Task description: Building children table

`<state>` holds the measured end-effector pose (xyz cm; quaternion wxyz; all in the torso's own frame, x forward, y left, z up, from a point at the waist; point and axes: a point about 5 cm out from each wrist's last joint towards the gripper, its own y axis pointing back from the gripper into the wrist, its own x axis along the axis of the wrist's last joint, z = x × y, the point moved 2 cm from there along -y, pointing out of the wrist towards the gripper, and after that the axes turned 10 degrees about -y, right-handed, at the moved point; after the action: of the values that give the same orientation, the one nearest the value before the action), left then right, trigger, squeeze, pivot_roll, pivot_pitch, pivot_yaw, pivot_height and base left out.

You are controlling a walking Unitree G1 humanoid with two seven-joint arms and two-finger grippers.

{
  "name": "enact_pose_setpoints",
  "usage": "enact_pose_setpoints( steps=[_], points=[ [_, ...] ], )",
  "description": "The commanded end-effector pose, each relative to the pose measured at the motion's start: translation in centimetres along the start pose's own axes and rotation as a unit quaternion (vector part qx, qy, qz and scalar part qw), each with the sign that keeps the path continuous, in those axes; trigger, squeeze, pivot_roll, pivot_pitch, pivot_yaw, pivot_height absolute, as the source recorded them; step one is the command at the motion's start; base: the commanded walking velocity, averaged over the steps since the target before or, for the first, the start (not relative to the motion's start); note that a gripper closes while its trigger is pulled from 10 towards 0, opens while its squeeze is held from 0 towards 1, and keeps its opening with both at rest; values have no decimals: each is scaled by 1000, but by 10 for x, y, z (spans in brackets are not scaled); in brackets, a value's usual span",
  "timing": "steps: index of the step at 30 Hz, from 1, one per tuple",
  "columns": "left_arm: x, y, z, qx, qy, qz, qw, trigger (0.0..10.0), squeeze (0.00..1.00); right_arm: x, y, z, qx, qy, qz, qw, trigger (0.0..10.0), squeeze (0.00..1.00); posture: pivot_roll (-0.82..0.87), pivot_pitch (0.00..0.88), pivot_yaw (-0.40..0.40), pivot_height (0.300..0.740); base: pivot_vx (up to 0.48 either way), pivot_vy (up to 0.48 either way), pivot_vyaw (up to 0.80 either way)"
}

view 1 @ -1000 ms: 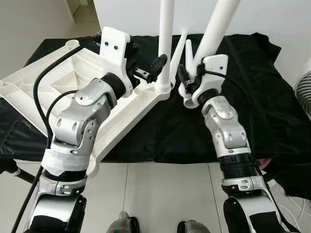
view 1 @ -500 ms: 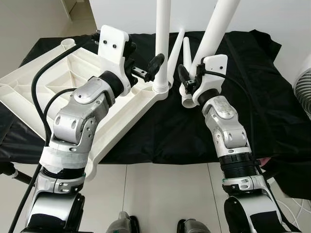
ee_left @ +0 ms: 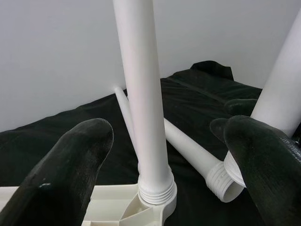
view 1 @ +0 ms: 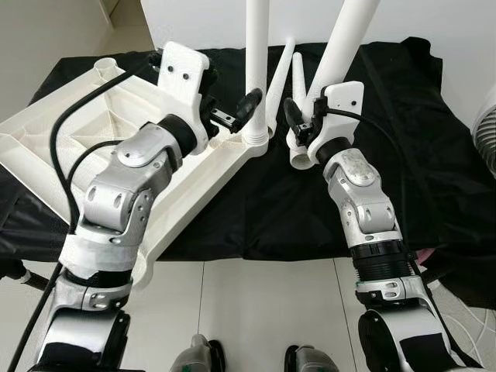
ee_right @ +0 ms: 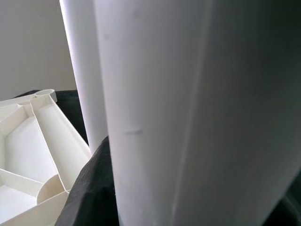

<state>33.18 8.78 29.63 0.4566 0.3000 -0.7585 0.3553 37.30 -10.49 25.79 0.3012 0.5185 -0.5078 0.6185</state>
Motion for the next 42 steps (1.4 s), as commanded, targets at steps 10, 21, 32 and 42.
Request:
enact_pose_setpoints(
  steps=[10, 21, 32, 42],
  points=[
    [-13, 13, 13, -90, -69, 3, 993, 10000, 0, 3, 2, -5, 11, 8, 10, 1000, 10000, 0, -64, 160, 121, 740, 0, 0, 0],
    [-29, 31, 30, -175, -78, -10, 981, 10000, 0, 3, 9, 5, -5, 17, 11, 1000, 10000, 0, -78, 157, 123, 740, 0, 0, 0],
    [-58, 59, 30, -206, -63, -75, 974, 10000, 0, 3, 15, 14, -17, 26, 6, 999, 10000, 0, -81, 167, 121, 740, 0, 0, 0],
    [-83, 55, 6, -92, -1, -160, 983, 10000, 0, 5, 17, 18, -21, 31, 4, 999, 10000, 0, -82, 184, 114, 740, 0, 0, 0]
  ],
)
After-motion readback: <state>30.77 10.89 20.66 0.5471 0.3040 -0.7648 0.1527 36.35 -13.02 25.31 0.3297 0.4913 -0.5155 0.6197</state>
